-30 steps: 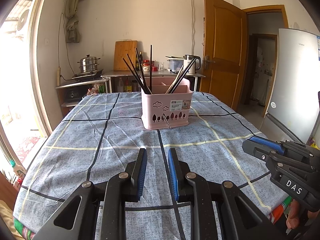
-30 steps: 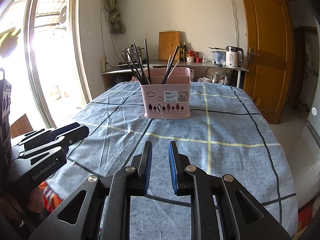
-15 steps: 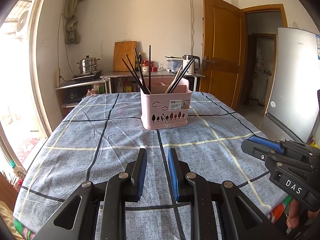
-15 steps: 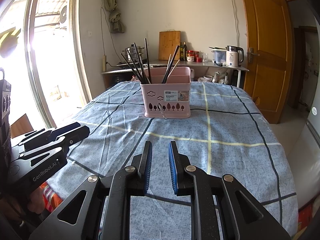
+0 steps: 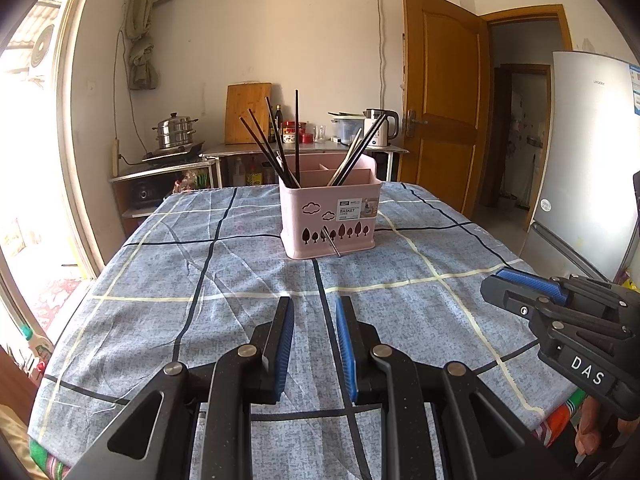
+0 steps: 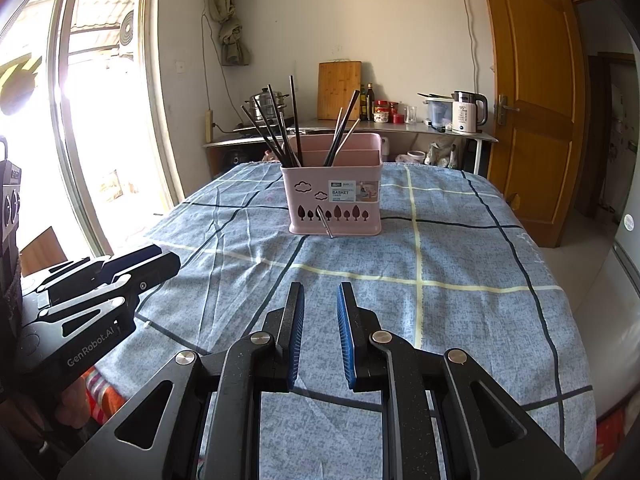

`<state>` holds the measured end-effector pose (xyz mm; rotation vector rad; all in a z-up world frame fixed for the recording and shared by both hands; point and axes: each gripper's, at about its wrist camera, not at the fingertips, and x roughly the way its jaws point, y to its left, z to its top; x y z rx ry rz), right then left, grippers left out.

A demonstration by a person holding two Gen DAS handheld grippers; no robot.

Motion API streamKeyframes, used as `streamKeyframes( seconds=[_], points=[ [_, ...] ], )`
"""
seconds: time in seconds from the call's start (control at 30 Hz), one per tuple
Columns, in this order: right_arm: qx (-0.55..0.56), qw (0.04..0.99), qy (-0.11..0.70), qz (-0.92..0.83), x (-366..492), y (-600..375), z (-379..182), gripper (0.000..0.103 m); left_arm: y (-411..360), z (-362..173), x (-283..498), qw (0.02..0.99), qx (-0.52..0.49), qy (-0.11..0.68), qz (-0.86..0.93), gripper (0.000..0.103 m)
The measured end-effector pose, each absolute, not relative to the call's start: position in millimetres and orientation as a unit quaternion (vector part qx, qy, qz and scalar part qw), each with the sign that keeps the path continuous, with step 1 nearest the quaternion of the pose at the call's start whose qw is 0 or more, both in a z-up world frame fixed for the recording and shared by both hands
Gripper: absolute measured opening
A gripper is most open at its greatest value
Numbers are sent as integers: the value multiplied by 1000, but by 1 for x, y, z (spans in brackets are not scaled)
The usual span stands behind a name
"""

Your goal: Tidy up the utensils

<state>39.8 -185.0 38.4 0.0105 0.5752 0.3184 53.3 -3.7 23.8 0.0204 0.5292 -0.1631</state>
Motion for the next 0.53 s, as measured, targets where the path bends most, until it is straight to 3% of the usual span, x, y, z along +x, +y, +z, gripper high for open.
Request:
streamKeyframes(
  seconds=[0.53],
  points=[
    [6,946,284,156,40,-185,38,17,-3,22,56,963,7,258,-80,21]
  ],
)
